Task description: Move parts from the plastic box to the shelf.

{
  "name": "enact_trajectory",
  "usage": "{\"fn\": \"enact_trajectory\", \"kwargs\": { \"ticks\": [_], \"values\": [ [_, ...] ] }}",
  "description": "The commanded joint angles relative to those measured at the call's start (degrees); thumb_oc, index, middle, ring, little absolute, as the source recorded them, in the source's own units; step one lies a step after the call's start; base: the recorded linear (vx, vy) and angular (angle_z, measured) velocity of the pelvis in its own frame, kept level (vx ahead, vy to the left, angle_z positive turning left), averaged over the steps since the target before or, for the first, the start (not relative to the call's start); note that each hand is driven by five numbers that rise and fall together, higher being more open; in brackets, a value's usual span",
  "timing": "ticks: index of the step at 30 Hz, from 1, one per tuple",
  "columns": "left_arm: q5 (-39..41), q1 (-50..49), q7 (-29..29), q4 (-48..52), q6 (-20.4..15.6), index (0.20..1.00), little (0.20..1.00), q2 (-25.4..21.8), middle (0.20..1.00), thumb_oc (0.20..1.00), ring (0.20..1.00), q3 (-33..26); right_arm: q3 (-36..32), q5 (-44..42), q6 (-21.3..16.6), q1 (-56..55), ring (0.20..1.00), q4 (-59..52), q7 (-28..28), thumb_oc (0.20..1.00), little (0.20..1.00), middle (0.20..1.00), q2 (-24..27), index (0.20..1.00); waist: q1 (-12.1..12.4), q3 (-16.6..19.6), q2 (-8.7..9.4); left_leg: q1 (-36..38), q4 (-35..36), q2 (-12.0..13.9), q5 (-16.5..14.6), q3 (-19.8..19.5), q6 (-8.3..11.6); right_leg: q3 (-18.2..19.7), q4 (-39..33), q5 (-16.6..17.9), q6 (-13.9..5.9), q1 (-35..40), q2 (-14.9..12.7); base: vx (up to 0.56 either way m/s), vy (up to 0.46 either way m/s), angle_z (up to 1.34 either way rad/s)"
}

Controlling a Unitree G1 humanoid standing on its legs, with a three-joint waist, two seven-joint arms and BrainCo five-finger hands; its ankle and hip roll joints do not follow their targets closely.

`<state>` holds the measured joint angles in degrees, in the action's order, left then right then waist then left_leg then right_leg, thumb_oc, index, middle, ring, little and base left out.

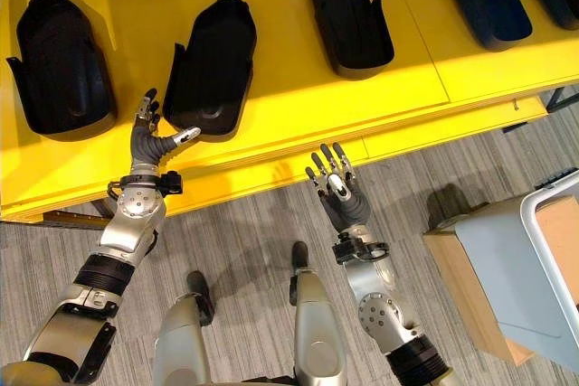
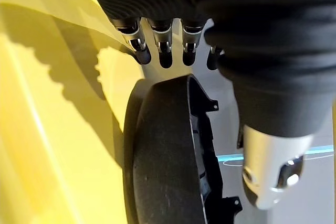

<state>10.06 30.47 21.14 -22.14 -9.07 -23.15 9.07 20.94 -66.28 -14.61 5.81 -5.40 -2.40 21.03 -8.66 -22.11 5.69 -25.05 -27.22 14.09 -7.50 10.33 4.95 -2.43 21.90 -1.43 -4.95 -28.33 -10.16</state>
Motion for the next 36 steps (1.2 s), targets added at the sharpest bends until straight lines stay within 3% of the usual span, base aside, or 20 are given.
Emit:
{"fn": "enact_trajectory", "kwargs": {
  "ticks": [1, 36],
  "values": [
    [-0.87, 0.13, -1.64, 0.49, -0.88, 1.000, 1.000, -0.65, 1.000, 1.000, 1.000, 3.10, -1.40, -1.48, -1.21, -1.94, 1.000, -4.60, -2.66, 1.000, 1.000, 1.000, 0.57, 1.000, 0.03, 2.02, 0.15, -4.09, 1.58, 2.69, 4.85, -5.35, 1.17, 1.20, -0.79, 1.41, -2.15, 1.85, -3.52, 0.00, 0.000, 0.00],
    [-2.42, 0.41, -6.49, 2.90, -0.71, 1.000, 1.000, 1.56, 1.000, 1.000, 1.000, 9.31, -1.18, -2.83, -1.67, -2.03, 1.000, -4.80, -3.25, 1.000, 1.000, 1.000, 0.58, 1.000, -0.32, 2.33, 0.10, -3.45, 1.44, 3.36, 4.69, -4.95, 1.08, 1.64, 0.24, 1.17, -2.17, 1.56, -3.23, 0.00, 0.000, 0.00]
  ]
}}
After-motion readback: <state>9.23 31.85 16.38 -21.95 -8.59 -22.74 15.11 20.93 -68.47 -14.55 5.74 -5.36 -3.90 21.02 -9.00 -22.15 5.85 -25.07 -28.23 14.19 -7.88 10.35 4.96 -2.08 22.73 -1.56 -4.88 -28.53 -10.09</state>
